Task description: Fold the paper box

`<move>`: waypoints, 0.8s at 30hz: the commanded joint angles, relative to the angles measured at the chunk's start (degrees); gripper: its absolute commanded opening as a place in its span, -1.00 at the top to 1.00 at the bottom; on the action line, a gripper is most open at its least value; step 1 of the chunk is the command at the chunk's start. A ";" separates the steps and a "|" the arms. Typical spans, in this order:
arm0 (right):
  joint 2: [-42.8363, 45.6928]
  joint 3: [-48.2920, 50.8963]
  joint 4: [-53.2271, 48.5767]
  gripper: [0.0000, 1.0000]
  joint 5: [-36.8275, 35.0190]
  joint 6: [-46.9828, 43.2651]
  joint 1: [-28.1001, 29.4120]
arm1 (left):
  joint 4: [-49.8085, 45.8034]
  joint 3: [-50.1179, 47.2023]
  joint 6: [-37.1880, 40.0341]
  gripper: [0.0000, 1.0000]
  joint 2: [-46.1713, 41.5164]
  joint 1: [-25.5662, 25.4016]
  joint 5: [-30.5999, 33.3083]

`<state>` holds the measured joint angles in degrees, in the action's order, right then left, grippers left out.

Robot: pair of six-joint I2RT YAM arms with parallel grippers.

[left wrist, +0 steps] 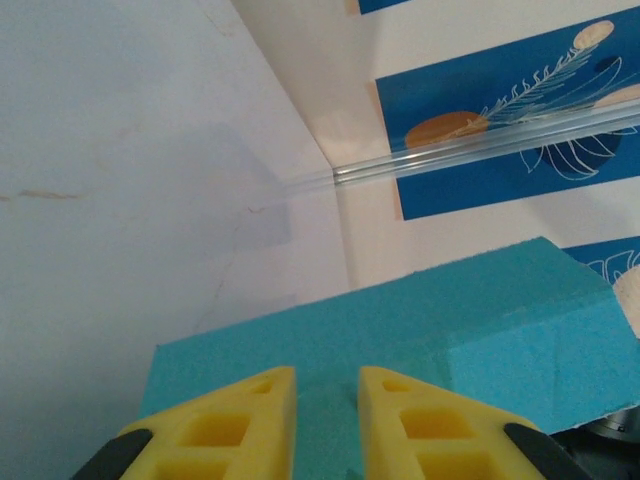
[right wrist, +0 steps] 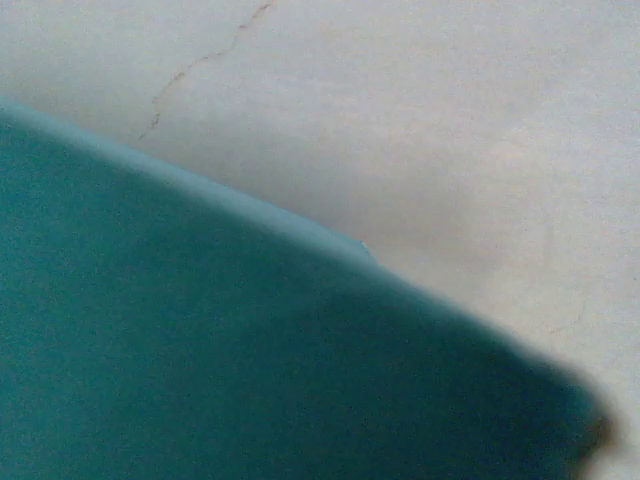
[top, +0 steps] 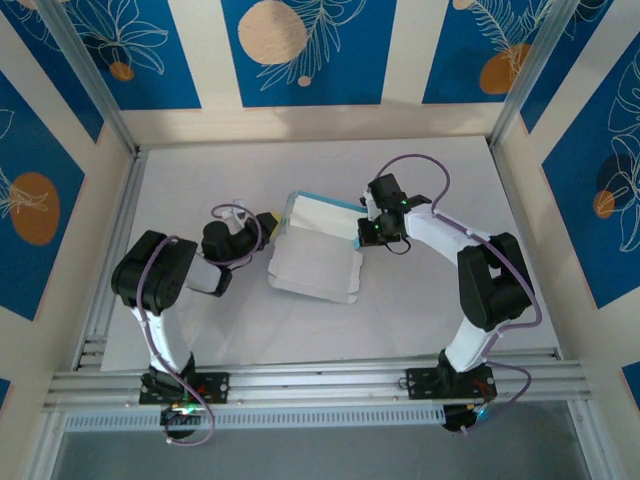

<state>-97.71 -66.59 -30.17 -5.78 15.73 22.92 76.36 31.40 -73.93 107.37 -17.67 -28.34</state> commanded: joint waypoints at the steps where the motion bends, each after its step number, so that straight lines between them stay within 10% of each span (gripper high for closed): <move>1: -0.68 -0.88 -0.54 1.00 -0.30 -0.24 1.14 | 4.20 1.37 -0.61 0.53 -0.53 -1.38 -1.96; 7: -0.45 -0.83 -1.18 1.00 -1.74 -1.02 1.53 | 1.88 1.22 3.10 0.48 -2.04 -1.49 -2.17; 17: 2.00 -0.45 -1.38 1.00 -2.93 -3.40 1.78 | -38.51 7.03 32.46 0.38 -15.64 -1.58 2.28; 24: 2.09 -0.91 -1.78 1.00 -3.43 -4.38 2.81 | -47.26 10.20 43.00 0.35 -17.00 -1.67 3.28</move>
<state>-97.58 -66.59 -30.96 -9.04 12.51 25.12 36.40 40.47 -38.92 91.13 -18.90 -26.00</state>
